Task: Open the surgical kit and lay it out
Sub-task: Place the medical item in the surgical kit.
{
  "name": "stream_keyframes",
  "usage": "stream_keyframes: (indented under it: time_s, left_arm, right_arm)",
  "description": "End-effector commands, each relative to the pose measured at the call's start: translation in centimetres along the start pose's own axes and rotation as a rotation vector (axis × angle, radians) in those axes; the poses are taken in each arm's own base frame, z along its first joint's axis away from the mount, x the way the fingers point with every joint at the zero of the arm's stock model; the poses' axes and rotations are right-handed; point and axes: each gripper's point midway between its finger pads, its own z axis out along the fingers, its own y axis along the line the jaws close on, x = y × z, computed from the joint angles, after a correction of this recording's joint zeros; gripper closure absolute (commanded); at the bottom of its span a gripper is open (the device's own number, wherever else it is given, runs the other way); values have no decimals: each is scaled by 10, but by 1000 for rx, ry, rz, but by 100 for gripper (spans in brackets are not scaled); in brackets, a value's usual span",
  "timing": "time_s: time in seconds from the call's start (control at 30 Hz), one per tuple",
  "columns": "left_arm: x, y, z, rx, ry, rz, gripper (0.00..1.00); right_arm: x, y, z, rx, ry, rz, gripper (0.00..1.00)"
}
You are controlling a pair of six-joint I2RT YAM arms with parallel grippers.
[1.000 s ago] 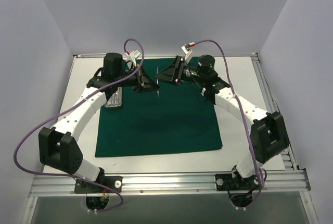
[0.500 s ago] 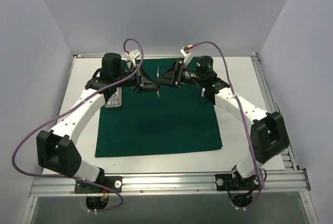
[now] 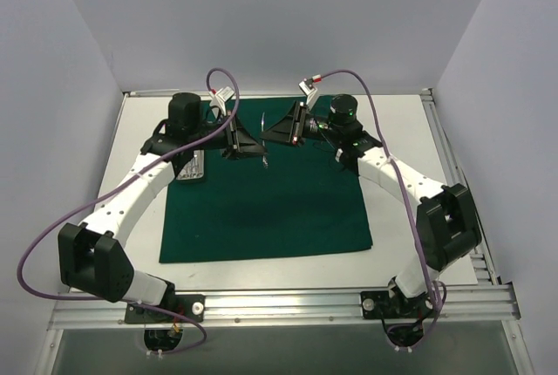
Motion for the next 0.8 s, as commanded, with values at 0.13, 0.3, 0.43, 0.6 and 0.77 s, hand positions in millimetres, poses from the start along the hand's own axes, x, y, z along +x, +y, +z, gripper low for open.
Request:
stream_keyframes:
  time_s: [0.13, 0.3, 0.43, 0.6, 0.77]
  left_arm:
    - [-4, -23, -8, 70, -18, 63, 98]
    - [-16, 0, -19, -39, -68, 47, 50]
    - [-31, 26, -45, -166, -132, 25, 42]
    - [-50, 89, -86, -572, -211, 29, 41]
    - [-42, 149, -110, -866, -120, -45, 46]
  right_arm:
    - [1, 9, 2, -70, 13, -21, 100]
    - [2, -21, 0, 96, 34, -26, 100]
    - [4, -59, -8, 311, 64, -36, 100]
    - [16, -136, -56, 828, 159, -44, 100]
    - [33, -203, -119, 1246, 347, -77, 100]
